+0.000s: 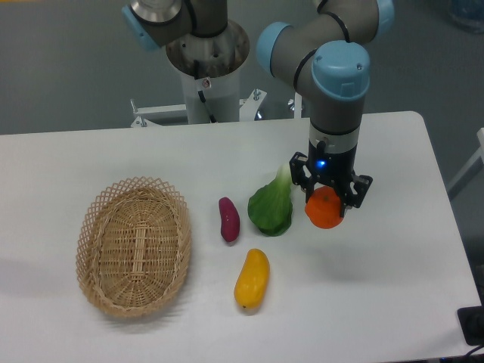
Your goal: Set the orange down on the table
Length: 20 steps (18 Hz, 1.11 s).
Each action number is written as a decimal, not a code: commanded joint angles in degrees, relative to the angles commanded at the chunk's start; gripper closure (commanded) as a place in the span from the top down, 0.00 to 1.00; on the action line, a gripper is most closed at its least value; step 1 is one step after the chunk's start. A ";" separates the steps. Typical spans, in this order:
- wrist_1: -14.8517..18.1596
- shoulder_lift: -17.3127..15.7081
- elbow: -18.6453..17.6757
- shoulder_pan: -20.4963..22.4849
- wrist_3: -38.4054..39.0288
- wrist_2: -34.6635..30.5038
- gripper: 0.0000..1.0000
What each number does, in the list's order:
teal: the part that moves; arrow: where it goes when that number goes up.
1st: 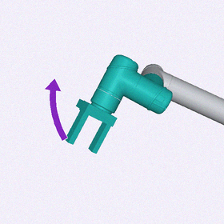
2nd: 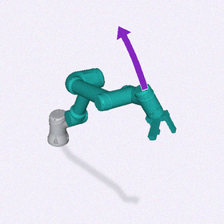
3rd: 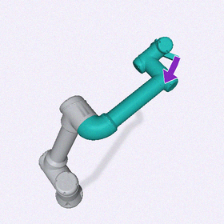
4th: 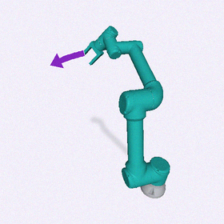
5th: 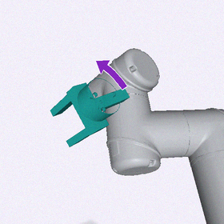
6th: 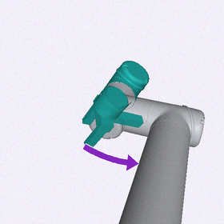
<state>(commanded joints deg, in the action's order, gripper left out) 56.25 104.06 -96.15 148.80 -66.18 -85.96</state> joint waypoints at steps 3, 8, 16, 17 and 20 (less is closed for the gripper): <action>-0.18 0.26 -0.09 0.00 0.00 0.09 0.59; -0.18 0.35 -0.18 0.00 0.26 0.00 0.59; -3.06 3.59 -0.18 -0.35 4.91 -0.44 0.59; -4.47 4.56 -0.26 -0.44 5.79 -0.44 0.59; -10.45 8.86 0.09 -1.58 8.78 -0.53 0.59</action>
<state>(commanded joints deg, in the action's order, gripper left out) 45.80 112.93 -96.07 147.22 -57.40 -86.48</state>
